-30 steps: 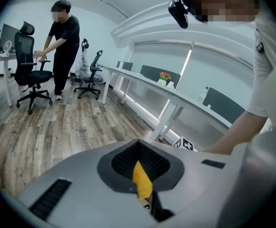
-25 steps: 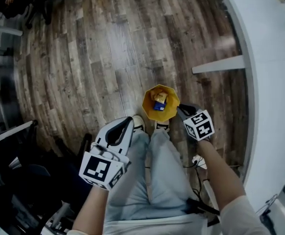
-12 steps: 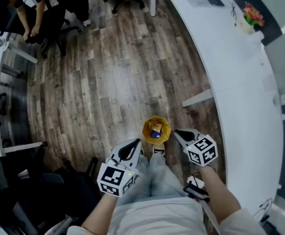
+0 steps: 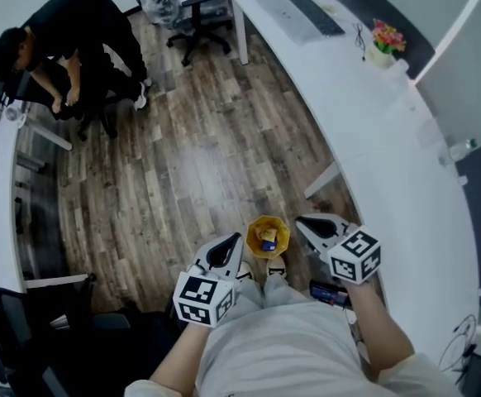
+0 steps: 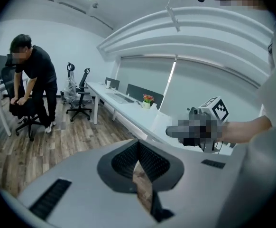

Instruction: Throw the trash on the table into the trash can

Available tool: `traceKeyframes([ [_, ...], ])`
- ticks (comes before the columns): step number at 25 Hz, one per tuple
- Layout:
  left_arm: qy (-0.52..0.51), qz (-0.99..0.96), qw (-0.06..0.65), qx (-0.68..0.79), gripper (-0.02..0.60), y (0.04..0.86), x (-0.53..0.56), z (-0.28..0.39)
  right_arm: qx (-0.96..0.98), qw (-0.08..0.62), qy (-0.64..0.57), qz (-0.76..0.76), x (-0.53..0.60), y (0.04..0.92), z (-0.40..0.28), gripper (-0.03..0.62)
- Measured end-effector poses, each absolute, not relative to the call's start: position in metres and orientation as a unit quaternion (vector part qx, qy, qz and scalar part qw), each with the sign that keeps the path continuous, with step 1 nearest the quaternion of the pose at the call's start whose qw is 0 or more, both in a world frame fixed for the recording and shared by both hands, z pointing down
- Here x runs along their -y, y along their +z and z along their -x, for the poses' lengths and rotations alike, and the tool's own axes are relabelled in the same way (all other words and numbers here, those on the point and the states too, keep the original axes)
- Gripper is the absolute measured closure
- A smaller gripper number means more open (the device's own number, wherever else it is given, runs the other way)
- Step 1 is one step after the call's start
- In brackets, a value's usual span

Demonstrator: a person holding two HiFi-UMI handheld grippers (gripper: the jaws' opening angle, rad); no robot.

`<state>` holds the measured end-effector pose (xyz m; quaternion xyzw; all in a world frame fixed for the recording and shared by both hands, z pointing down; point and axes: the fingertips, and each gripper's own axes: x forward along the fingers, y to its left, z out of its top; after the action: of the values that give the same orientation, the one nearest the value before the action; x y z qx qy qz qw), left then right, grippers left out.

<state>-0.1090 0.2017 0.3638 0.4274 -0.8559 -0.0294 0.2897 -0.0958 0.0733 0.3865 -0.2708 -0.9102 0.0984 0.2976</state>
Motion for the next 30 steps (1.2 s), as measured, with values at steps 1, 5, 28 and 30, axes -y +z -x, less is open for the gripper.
traceKeyframes([
  [1,-0.031,-0.428,0.284,0.858,0.581,0.358,-0.200,0.110,0.913,0.289,0.096,0.271,-0.074,0.377,0.096,0.557],
  [5,-0.037,-0.437,0.268,0.858,0.581,0.341,-0.191,0.108,0.920,0.264,0.095,0.276,-0.077,0.351,0.095,0.560],
  [28,-0.047,-0.443,0.250,0.860,0.581,0.321,-0.194,0.094,0.921,0.245,0.100,0.285,-0.096,0.336,0.088,0.563],
  [30,-0.046,-0.443,0.250,0.860,0.581,0.321,-0.194,0.092,0.920,0.246,0.100,0.288,-0.098,0.337,0.088,0.563],
])
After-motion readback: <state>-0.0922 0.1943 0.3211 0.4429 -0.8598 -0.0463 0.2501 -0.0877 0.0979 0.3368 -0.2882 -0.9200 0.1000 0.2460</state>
